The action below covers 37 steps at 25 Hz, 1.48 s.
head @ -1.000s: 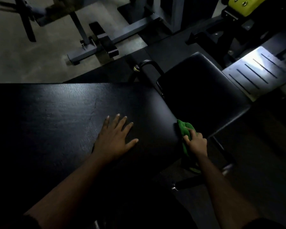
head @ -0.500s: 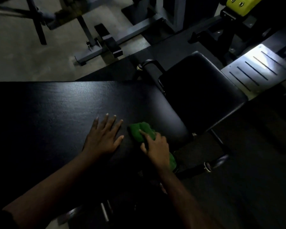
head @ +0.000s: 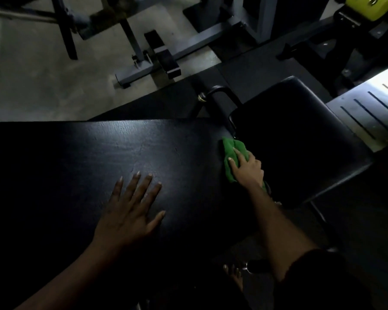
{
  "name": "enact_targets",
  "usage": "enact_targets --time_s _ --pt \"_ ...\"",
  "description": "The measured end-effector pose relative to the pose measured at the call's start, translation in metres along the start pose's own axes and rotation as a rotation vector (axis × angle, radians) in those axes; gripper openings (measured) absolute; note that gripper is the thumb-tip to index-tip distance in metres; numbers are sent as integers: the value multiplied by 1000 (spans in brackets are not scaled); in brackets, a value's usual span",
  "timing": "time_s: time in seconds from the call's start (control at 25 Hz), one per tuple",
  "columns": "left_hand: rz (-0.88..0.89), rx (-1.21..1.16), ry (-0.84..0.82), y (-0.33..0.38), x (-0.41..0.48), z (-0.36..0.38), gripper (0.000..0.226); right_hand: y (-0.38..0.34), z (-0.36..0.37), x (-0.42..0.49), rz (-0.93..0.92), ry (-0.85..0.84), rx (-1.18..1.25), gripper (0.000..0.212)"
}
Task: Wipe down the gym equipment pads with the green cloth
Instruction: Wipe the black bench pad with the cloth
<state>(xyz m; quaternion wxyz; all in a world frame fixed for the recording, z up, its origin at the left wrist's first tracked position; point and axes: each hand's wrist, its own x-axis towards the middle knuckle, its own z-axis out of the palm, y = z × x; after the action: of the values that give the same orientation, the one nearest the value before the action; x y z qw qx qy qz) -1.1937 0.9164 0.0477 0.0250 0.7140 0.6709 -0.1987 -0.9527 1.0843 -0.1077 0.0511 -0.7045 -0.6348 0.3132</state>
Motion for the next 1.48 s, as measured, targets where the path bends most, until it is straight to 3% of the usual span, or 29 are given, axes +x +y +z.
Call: enact_targets --time_s 0.16,0.36,0.56,0.6,0.68,0.76,0.92,1.0,1.12,1.32,1.48 --pt "-2 19 28 1 -1 2 70 -25 5 -9 24 124 -40 51" --pt "-18 45 50 3 0 2 70 -82 14 -75 -293 207 39 54" --pt "-11 43 44 1 2 3 72 -78 0 -135 -527 50 192 53" --pt "-6 27 53 0 2 3 73 -75 -7 -128 -536 11 253 52" --pt "-6 14 76 -2 4 1 75 -71 -20 -90 -482 87 357 46" --pt "-25 37 104 -16 10 -3 75 -74 -26 -29 -310 146 389 39" --pt "-100 66 143 -55 11 -6 75 -99 -7 46 -113 35 157 45" --pt "-138 86 145 -58 8 -5 75 -118 2 50 -23 62 92 45" --pt "-139 77 151 -53 9 -3 74 -145 7 35 -89 113 68 47" --pt "-165 76 171 -51 12 -7 69 -193 5 -14 -300 37 65 51" --pt "-195 93 75 -53 -14 -25 66 -210 0 -69 -466 -3 8 55"
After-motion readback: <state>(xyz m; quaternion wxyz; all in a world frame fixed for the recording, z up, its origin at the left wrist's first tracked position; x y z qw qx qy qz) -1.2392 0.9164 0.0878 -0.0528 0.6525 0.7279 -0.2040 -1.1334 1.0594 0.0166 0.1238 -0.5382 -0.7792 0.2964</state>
